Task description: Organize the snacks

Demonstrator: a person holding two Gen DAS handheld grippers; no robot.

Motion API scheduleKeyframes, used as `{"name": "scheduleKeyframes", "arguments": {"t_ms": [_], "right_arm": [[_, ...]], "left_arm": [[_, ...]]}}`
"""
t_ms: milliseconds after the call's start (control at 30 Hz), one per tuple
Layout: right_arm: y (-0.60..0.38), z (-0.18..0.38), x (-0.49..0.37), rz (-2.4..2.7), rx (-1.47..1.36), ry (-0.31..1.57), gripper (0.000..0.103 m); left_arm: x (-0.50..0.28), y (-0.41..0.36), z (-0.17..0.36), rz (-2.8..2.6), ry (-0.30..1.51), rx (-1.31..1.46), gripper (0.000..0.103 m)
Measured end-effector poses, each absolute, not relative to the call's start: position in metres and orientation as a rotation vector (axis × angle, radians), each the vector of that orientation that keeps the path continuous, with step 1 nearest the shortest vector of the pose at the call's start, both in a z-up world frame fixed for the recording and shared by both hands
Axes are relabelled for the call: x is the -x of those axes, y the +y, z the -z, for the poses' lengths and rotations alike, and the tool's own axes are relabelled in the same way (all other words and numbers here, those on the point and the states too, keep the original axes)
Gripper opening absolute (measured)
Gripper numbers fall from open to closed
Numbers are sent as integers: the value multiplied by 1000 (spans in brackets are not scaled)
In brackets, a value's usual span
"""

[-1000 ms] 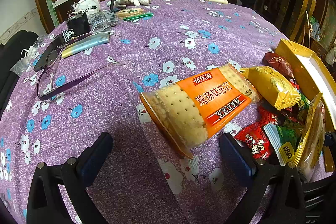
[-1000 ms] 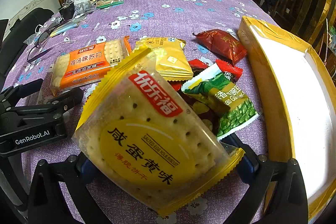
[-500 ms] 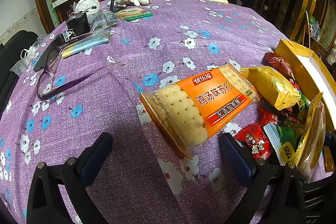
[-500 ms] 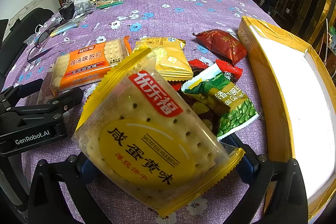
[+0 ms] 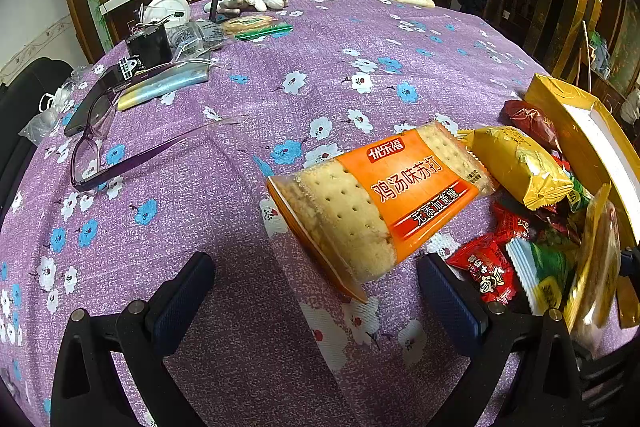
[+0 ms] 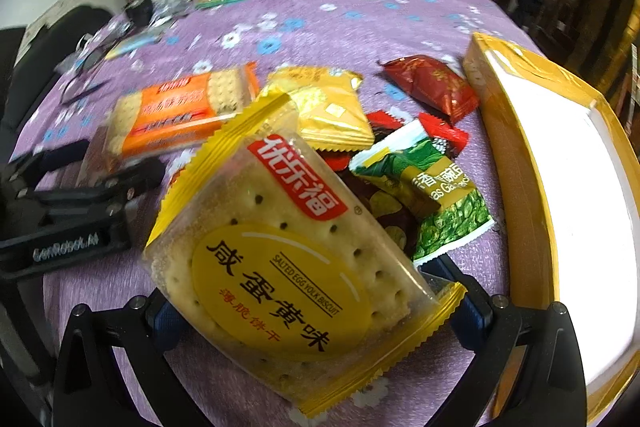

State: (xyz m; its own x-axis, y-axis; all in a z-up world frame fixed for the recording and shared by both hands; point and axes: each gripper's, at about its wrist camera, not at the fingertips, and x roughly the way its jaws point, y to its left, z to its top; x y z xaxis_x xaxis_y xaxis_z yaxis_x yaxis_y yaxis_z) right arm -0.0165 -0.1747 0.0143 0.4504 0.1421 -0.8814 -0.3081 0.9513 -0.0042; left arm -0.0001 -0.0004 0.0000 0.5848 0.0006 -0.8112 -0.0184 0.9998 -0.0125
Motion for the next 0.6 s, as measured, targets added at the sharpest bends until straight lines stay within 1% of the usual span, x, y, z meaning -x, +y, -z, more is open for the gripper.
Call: {"name": "scheduleKeyframes", "arguments": {"t_ms": [100,200,433,600], "right_arm": [[-177,-18,22,-361,194,1112,103],[-186,-27,33,-449,127,1135,103],[-211,-60,52,-536,-14,1056,103],[-228,-78,53,-557,-48,1069,102]], "left_arm": [[0,0,0,-11,946,20,103],[0,-1,0,-11,946,20,103],[0,0,0,-11,946,20,103],[0,0,0,-11,946,20,103]]}}
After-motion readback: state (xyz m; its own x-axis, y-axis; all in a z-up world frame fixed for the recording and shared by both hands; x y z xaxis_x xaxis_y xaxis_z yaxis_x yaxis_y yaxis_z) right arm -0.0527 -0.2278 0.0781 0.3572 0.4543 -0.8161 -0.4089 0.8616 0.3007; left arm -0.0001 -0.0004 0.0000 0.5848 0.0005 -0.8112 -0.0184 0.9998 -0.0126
